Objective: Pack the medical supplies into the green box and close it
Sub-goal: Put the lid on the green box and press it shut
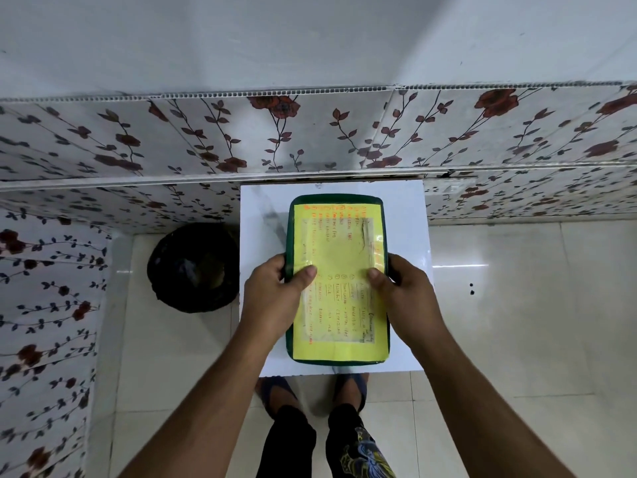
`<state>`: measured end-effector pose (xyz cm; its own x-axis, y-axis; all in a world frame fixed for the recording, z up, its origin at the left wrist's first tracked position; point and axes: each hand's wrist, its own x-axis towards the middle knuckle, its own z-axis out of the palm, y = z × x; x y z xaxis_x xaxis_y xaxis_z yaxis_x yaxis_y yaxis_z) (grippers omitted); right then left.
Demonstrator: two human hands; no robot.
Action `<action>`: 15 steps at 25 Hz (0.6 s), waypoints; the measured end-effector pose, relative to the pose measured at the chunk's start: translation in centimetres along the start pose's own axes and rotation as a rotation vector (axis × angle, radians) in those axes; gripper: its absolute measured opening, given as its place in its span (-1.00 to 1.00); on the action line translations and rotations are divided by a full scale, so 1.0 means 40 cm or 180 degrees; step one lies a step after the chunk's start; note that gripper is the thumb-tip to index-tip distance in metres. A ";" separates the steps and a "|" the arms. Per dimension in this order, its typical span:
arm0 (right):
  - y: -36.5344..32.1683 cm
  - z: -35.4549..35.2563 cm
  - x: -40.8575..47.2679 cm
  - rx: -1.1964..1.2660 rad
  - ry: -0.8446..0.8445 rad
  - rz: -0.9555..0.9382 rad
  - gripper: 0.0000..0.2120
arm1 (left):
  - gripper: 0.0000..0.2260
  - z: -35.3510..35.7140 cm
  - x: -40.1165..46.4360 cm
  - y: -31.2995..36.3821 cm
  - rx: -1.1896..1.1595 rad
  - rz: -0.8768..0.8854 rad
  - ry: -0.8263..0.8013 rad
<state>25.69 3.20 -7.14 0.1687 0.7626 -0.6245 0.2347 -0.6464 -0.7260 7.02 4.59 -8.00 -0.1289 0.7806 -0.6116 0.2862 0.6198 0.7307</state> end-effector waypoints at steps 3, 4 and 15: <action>-0.007 -0.008 -0.013 0.0053 -0.0197 0.0073 -0.66 | -0.65 -0.021 -0.019 -0.005 0.0023 -0.0134 -0.0207; -0.007 -0.014 -0.027 0.0054 -0.0281 0.0102 -0.64 | -0.54 -0.034 -0.036 -0.010 0.0071 -0.0258 -0.0350; 0.072 -0.013 -0.113 -0.0418 -0.0767 0.0318 -0.37 | -0.67 -0.037 -0.132 -0.077 0.0592 -0.0454 -0.0580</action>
<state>26.12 -2.09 -6.28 -0.0313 0.6575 -0.7528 0.3529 -0.6974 -0.6238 5.43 -1.33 -6.57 -0.0125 0.6489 -0.7607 0.4486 0.6836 0.5757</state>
